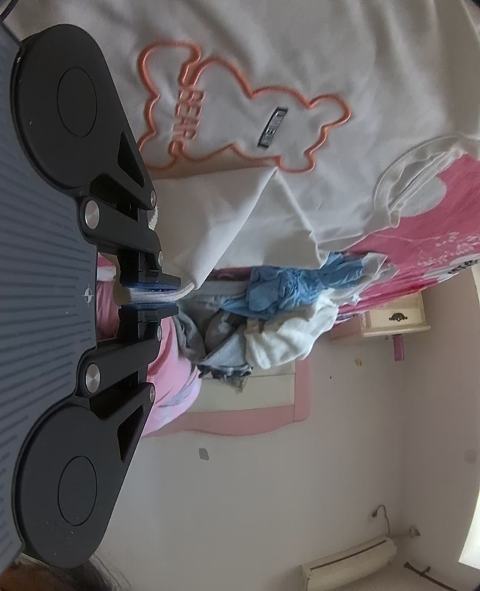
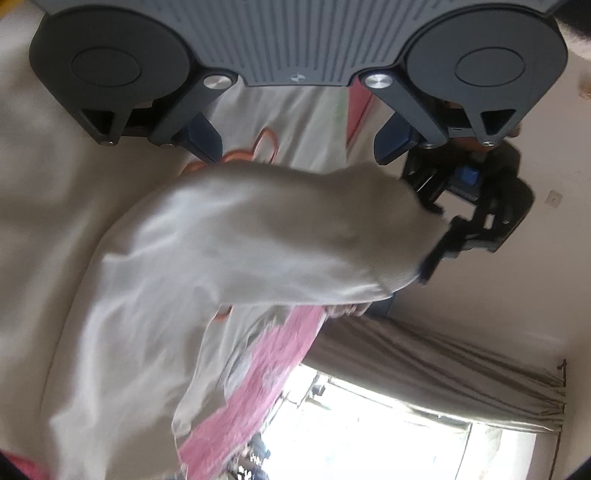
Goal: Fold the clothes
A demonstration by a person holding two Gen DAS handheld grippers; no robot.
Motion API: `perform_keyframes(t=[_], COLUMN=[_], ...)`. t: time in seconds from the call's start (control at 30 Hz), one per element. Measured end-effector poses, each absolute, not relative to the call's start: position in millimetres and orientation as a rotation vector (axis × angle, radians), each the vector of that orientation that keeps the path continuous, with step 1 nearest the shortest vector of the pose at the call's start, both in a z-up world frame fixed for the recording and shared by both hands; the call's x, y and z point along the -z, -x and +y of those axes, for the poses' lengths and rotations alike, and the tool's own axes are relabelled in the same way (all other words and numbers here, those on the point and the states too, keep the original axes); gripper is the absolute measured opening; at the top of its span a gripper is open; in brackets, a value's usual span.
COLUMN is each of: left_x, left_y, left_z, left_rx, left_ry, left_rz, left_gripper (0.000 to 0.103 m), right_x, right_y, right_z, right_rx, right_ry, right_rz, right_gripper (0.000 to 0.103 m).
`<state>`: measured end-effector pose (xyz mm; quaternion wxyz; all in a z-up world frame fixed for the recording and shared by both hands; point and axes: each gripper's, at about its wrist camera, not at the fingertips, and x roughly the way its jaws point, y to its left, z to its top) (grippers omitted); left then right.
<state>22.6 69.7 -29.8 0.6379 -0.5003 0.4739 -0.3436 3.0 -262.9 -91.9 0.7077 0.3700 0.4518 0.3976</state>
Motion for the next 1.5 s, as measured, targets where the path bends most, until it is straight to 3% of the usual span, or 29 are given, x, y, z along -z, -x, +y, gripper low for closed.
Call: perform_keyframes(t=[0.17,0.5,0.7,0.83,0.87,1.13,1.5], left_x=[21.3,3.1,6.3,6.3,6.0,11.7,13.4], left_y=[-20.9,-13.0,-8.4,-5.7,-4.9,3.5,23.9], left_z=[61.3,64.0,66.2,64.5,65.1,62.4,48.9], left_rx=[0.799,0.79,0.779,0.785,0.787,0.788,0.846], left_ry=[1.193,1.218,1.234,1.22,1.22,1.183,1.093], left_rz=[1.062,1.002,1.003,1.006,1.004,1.039,1.109], left_gripper=[0.005,0.005,0.005,0.005,0.005,0.005,0.006], right_x=[78.5,47.4,47.9,46.6,46.8,40.6,13.7], right_y=[-6.2,-13.6,-19.5,-15.0,-15.3,-4.5,-2.9], right_z=[-254.7,-265.8,-282.2,-292.9,-293.3,-307.0,-335.2], right_rx=[-0.958,-0.985,-1.011,-0.969,-0.953,-0.915,-0.939], right_ry=[-0.826,-0.831,-0.911,-0.894,-0.891,-0.885,-0.803], right_rz=[0.919,0.734,0.794,0.815,0.825,0.837,0.91], right_gripper=[0.101,0.1,0.073,0.034,0.03,0.018,0.013])
